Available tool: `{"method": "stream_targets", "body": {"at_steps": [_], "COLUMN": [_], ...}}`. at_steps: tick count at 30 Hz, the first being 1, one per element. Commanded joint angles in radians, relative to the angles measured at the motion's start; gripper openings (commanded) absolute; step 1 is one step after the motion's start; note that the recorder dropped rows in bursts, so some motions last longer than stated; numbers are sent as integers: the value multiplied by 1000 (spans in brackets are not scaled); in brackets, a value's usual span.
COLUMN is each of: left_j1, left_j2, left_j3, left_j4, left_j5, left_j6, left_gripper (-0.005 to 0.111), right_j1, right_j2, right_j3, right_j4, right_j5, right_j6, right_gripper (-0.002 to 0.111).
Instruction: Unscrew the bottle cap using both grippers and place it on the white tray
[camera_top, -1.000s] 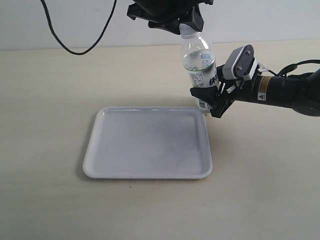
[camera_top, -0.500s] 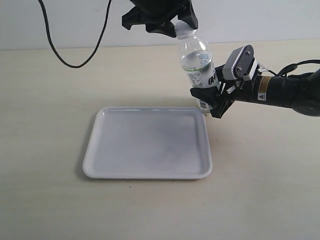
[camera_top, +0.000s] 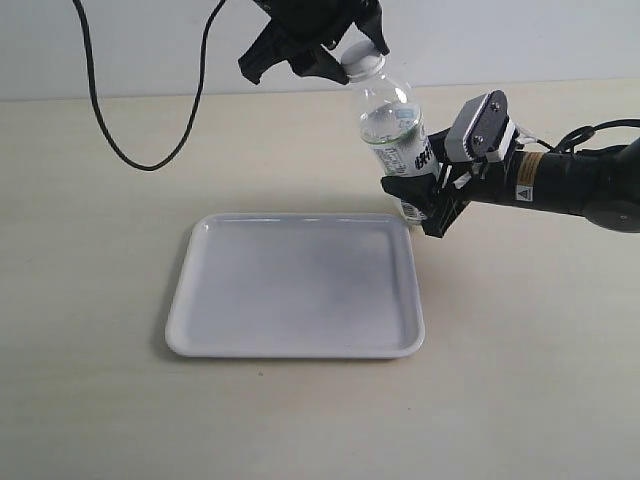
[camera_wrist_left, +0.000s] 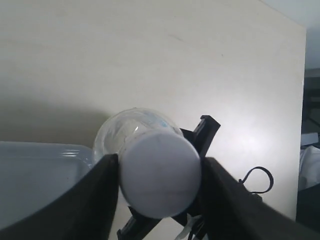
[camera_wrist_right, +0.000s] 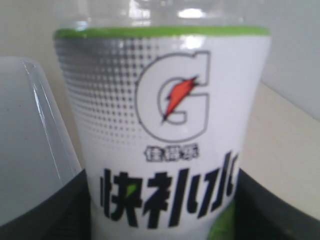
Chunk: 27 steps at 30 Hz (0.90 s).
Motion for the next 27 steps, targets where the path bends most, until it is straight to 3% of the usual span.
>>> {"method": "stream_targets", "body": {"at_steps": [1,4,7,11,14,15,18,27], "left_j1": [-5,-5,-5,-5,-5,-5,-3,-2], "left_j2": [-4,-4,-4,-4,-4,-4,-4,-4], "left_j3": [-1,-1,-1,-1,-1,-1,-1,-1], "left_j4": [-36,-25,-26,-29,-27,-25,-23,-20], "left_j5": [15,15,15,12,8,6,-4,-71], "left_j6": [-50,-50,-32,3,86,119,215,381], "left_gripper": [0,2,14,49,85,92,94,77], "right_j1": [2,2,2,2,2,2,2,2], "right_j2": [-2,-2,-2,-2,-2,-2,-2,-2], "right_j3": [-2,-2,-2,-2,-2,-2,-2,-2], "right_j4": [14,14,14,14,14,14,14,14], "right_j5": [-50,-50,-52,-52,-52,-52,-52,-52], "right_j6": [2,2,2,2,6,6,6,11], "right_gripper": [0,0,0,0,0,0,0,0]}}
